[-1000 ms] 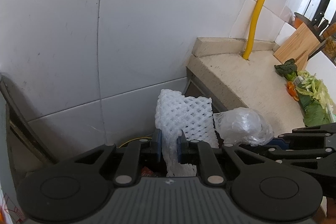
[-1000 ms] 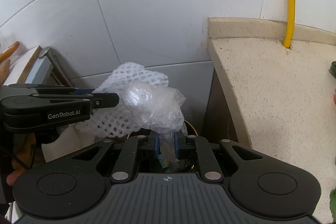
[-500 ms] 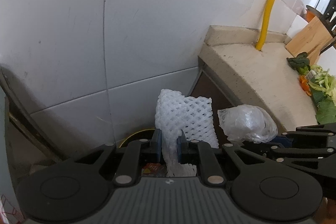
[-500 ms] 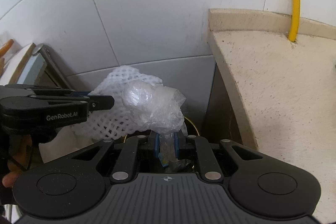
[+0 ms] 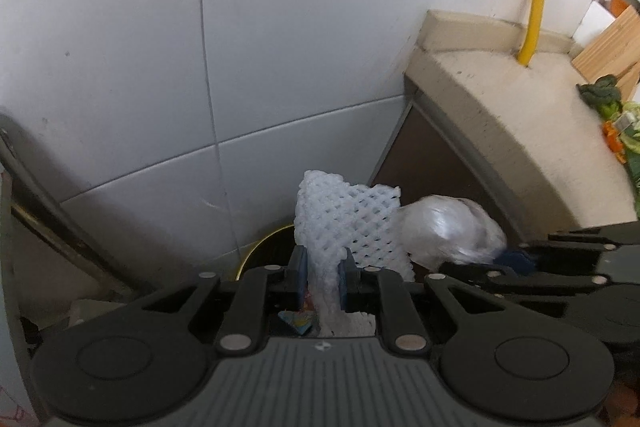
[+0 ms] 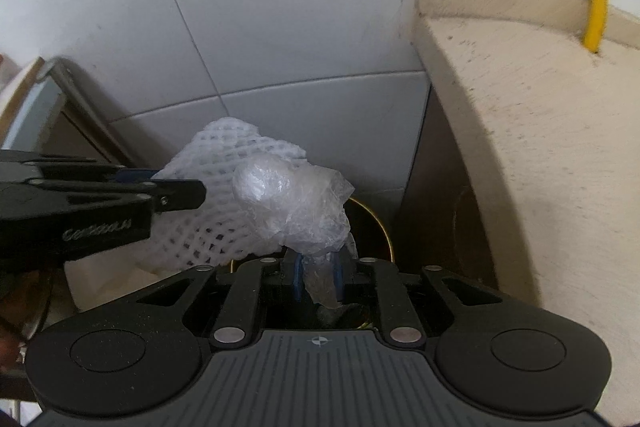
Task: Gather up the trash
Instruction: 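Open both tools to drop the netting and bag into the bin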
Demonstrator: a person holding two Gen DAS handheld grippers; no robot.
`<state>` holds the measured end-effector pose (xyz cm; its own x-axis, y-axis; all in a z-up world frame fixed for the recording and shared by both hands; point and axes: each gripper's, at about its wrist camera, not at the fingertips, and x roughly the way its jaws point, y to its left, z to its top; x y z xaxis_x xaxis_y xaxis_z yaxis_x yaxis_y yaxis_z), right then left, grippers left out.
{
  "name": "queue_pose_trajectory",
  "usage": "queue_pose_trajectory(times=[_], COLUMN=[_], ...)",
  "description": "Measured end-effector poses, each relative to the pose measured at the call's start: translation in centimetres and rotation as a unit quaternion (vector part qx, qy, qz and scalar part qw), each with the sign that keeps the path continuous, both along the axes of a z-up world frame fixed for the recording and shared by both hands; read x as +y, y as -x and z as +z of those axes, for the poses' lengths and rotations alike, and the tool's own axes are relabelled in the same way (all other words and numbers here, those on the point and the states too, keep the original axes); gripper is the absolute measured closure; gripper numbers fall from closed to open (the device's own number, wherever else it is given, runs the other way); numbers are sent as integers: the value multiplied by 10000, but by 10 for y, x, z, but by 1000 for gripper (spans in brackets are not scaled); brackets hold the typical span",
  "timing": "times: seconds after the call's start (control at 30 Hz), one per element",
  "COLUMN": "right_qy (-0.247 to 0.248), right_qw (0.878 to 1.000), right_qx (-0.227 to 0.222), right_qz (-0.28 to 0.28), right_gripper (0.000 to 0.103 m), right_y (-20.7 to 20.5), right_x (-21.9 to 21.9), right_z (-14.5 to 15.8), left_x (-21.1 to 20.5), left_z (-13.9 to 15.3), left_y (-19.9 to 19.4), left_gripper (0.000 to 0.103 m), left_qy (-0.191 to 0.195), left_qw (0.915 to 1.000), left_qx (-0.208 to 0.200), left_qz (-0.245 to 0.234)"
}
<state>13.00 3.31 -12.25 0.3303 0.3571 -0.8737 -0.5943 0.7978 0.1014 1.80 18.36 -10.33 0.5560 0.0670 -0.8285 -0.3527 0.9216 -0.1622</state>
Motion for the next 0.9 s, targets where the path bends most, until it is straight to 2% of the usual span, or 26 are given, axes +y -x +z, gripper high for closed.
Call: queue_pose_trajectory(times=[0.1,0.17,0.23,0.43,0.6,0.7,0.8,0.9], right_qy=[73,119,179,290,247,195,140,139], right_qw=[9999,9997,9995,9984,9973,9971,9971,9973], right_qx=[118,205,257,423,577,605,618,604], right_qz=[-42,-73,-100,-246,-369,-420,-425,-402], right_gripper=[75,70,68,66,65,64,63,57], right_y=[-11,-17,-21,-27,-29,-26,-21,-12], right_x=[6,8,9,12,9,5,-1,-1], right_z=[-12,-20,-28,-47,-55,-53,-47,-43], left_x=[2,5,7,11,18,16,13,14], left_z=[-5,-10,-16,-28,-32,-29,-26,-23], left_y=[-4,-7,-11,-21,-22,-22,-22,-22], left_gripper=[84,81,71,70,67,64,62,61], left_qy=[7,48,132,440,676,666,500,361], left_qw=[9999,9997,9993,9976,9957,9962,9974,9982], left_qx=[131,225,345,540,596,532,511,474], left_qz=[35,76,100,36,208,164,85,105])
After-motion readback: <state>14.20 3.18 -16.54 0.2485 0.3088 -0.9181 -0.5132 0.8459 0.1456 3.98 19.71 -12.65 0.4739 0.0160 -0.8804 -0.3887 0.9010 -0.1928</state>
